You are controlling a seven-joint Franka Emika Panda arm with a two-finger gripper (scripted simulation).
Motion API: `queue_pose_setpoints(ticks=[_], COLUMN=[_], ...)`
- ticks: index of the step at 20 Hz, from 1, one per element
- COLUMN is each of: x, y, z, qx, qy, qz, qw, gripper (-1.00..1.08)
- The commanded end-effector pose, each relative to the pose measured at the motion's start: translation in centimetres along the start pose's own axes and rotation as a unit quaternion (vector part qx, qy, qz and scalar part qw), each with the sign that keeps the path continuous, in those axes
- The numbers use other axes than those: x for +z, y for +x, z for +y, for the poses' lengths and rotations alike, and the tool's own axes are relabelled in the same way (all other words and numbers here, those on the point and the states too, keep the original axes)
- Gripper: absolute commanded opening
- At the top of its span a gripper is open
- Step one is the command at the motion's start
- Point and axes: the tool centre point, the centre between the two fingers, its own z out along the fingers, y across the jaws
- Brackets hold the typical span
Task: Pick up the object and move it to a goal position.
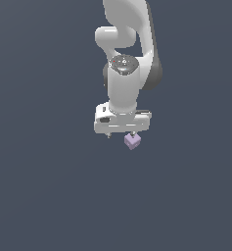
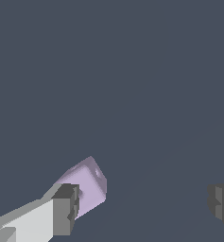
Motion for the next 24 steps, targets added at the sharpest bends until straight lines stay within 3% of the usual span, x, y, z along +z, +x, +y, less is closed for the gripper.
queue_pose_setpoints(ticks=[1,13,24], x=[0.0,0.5,2.8], y=[0.0,-0.1,-1.4], z=[0.0,0.9,-1.1], qx=[0.000,0.029,-0.049], qy=[0.000,0.013,0.007], qz=[0.000,-0.009,-0.011], qw=[1.0000,0.9994,0.9987], gripper=[1.00,1.00,1.00])
